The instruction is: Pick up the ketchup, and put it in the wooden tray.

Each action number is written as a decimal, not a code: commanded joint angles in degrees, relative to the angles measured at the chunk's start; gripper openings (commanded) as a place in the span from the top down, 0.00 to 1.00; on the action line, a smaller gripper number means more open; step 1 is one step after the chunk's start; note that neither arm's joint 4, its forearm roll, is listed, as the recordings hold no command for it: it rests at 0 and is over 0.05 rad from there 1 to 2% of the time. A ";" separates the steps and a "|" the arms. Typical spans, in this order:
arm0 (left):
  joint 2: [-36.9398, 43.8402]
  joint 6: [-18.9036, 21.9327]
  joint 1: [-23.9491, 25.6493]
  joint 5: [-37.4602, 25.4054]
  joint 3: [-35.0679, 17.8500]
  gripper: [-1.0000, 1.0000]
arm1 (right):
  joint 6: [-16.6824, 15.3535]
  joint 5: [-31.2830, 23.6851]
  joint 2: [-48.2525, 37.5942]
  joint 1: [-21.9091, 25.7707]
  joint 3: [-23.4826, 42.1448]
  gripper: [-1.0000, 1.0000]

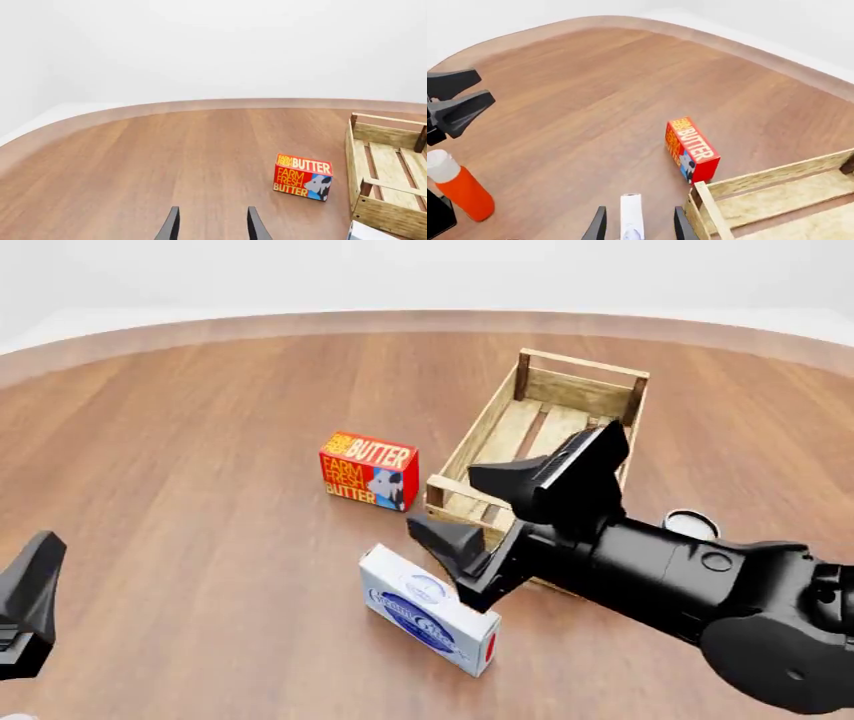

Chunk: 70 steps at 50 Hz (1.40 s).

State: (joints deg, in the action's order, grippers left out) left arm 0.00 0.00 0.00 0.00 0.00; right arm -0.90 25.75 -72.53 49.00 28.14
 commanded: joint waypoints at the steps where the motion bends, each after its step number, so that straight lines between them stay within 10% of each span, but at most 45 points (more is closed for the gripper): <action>1: 0.00 0.00 0.00 0.00 0.00 0.00 | 1.54 1.63 -7.21 8.36 4.94 0.00; 41: 0.00 0.00 0.00 0.00 0.00 0.00 | 4.15 -2.28 -24.14 28.55 21.83 0.00; 70: 0.00 0.00 0.00 0.00 0.00 0.00 | -0.99 -7.25 -32.83 30.57 30.85 0.00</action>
State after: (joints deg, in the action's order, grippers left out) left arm 0.00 0.00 0.00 0.00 0.00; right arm -0.24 19.26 -102.40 79.32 56.64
